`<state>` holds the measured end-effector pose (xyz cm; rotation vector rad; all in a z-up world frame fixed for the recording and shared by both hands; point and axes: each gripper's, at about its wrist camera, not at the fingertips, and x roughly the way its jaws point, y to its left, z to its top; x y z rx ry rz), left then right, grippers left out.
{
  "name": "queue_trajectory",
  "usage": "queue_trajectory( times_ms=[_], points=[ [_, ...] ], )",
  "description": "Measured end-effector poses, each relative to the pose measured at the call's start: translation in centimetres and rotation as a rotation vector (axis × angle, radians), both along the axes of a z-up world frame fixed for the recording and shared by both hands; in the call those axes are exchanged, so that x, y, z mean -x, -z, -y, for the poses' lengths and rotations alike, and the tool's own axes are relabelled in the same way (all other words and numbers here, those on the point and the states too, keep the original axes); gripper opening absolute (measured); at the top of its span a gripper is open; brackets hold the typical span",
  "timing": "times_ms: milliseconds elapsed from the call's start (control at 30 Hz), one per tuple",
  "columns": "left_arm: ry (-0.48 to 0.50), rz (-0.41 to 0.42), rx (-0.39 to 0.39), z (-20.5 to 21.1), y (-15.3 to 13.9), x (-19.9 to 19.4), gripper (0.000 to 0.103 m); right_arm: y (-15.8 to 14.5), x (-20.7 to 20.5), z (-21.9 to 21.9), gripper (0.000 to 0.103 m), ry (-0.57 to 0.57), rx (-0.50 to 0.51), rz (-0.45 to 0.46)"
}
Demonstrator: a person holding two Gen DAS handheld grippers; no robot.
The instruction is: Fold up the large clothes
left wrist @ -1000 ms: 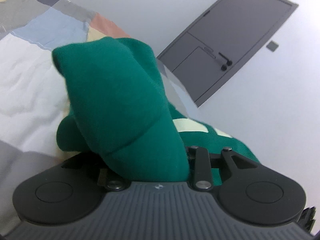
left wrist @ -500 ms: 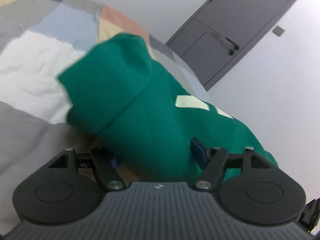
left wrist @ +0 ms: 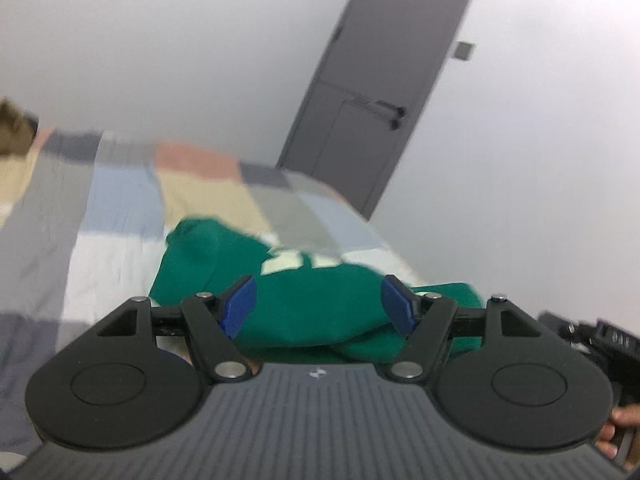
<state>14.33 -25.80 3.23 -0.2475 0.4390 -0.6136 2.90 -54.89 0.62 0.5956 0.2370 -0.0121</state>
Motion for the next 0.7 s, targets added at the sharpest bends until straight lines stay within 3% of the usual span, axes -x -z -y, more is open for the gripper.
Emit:
queue_trajectory(
  times_ms=[100, 300, 467, 700],
  points=[
    [0.028, 0.051, -0.052, 0.1, -3.3, 3.2, 0.073, -3.2, 2.9, -2.0, 0.06, -0.011, 0.063, 0.052],
    [0.052, 0.138, -0.098, -1.4, -7.0, 10.3, 0.073, -8.2, 8.1, -6.2, 0.06, -0.021, 0.186, 0.121],
    [0.069, 0.148, -0.106, -3.0, -7.5, 15.0, 0.073, -9.2, 11.0, -10.0, 0.06, -0.001, 0.324, 0.074],
    [0.044, 0.16, -0.147, -4.6, -5.7, 19.1, 0.073, -8.0, 13.4, -13.5, 0.06, -0.011, 0.373, 0.043]
  ],
)
